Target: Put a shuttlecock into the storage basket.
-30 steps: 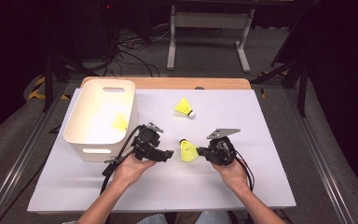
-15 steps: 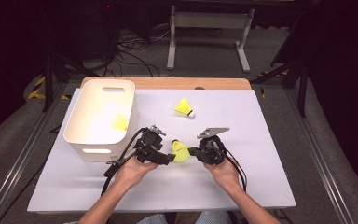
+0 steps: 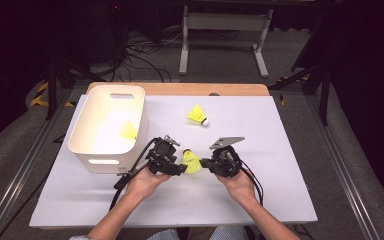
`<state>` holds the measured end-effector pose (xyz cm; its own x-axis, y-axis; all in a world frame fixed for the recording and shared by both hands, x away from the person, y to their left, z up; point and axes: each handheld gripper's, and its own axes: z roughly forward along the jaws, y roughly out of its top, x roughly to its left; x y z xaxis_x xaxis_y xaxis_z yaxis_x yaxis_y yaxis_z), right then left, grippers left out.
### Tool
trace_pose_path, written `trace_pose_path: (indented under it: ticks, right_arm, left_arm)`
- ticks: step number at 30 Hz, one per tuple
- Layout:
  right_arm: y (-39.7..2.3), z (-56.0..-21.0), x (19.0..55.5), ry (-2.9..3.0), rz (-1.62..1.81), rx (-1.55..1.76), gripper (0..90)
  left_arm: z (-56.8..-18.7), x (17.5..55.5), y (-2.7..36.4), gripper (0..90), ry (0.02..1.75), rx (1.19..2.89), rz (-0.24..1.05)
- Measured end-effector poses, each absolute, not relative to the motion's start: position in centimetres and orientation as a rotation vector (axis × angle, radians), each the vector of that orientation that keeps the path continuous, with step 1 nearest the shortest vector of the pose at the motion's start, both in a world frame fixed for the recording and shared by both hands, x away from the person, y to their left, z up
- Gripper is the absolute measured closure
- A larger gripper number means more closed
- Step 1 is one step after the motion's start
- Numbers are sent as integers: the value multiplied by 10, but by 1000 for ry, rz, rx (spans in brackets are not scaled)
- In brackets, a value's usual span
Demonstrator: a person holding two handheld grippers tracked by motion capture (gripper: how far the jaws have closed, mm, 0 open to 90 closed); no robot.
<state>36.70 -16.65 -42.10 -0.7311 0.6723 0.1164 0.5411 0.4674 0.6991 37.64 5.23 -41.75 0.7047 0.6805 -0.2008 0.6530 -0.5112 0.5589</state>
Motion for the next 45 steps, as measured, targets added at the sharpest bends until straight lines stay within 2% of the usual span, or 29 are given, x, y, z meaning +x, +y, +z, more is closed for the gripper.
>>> trace_pose_path:
  ticks: [4, 9, 10, 15, 18, 23, 24, 25, 27, 28, 29, 35, 39, 45]
  right_arm:
    - [-166, -421, 366, 2545, 1119, 1055, 900]
    - [-165, -421, 366, 2548, 1128, 1050, 900]
    - [-165, -421, 366, 2548, 1128, 1050, 900]
    - [-164, -422, 366, 2550, 1129, 1047, 900]
    - [-164, -423, 366, 2549, 1133, 1050, 896]
    - [-162, -424, 365, 2546, 1141, 1036, 839]
    - [-162, -424, 365, 2544, 1139, 1026, 807]
    - [-161, -425, 364, 2542, 1145, 1027, 732]
    - [-162, -425, 364, 2543, 1151, 1024, 699]
    - [-162, -425, 363, 2534, 1158, 1006, 592]
    - [-162, -425, 363, 2534, 1158, 1006, 592]
    - [-172, -421, 356, 2468, 1184, 975, 400]
    - [-182, -419, 352, 2418, 1179, 959, 312]
    - [-199, -417, 345, 2358, 1208, 946, 258]
  left_arm:
    - [-418, 377, 52, 589, 1004, 2295, 59]
    - [-418, 377, 51, 747, 1004, 2296, 51]
    - [-418, 377, 51, 747, 1005, 2298, 54]
    - [-418, 378, 50, 874, 1016, 2299, 58]
    - [-418, 378, 50, 888, 1018, 2304, 73]
    - [-417, 380, 51, 897, 1027, 2307, 94]
    - [-416, 380, 51, 898, 1028, 2308, 100]
    - [-416, 381, 51, 899, 1030, 2309, 100]
    - [-416, 381, 51, 899, 1034, 2316, 103]
    - [-415, 381, 51, 900, 1036, 2317, 102]
    - [-415, 381, 50, 900, 1039, 2316, 98]
    - [-412, 383, 52, 900, 1045, 2324, 108]
    - [-409, 382, 52, 900, 1040, 2321, 113]
    - [-402, 381, 54, 900, 1036, 2322, 118]
